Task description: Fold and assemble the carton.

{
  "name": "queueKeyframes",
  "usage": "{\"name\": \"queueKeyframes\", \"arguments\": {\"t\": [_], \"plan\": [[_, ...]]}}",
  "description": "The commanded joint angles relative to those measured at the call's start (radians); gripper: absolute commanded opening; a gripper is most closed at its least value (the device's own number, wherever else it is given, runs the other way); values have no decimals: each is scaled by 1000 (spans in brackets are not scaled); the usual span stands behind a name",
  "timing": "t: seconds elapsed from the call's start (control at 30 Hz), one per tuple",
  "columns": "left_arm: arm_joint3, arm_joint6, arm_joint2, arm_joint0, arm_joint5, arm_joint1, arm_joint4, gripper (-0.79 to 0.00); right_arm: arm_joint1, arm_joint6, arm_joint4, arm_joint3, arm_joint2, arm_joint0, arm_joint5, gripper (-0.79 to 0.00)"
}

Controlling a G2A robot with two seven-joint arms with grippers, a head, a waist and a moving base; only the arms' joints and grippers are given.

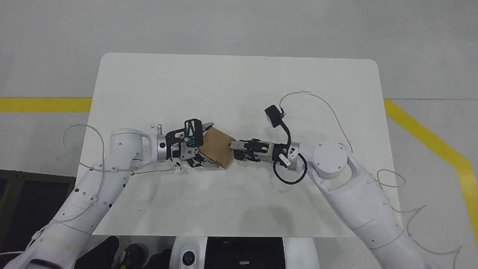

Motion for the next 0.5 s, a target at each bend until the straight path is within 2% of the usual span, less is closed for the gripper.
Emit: {"name": "queueKeyframes", "arguments": {"t": [0.0, 0.47], "plan": [[0, -1, 0, 0, 0, 0, -1, 0, 2, 6, -5, -7, 1, -5, 6, -548], [-2, 2, 4, 0, -1, 0, 5, 0, 14, 48, -50, -43, 6, -28, 54, -542]]}}
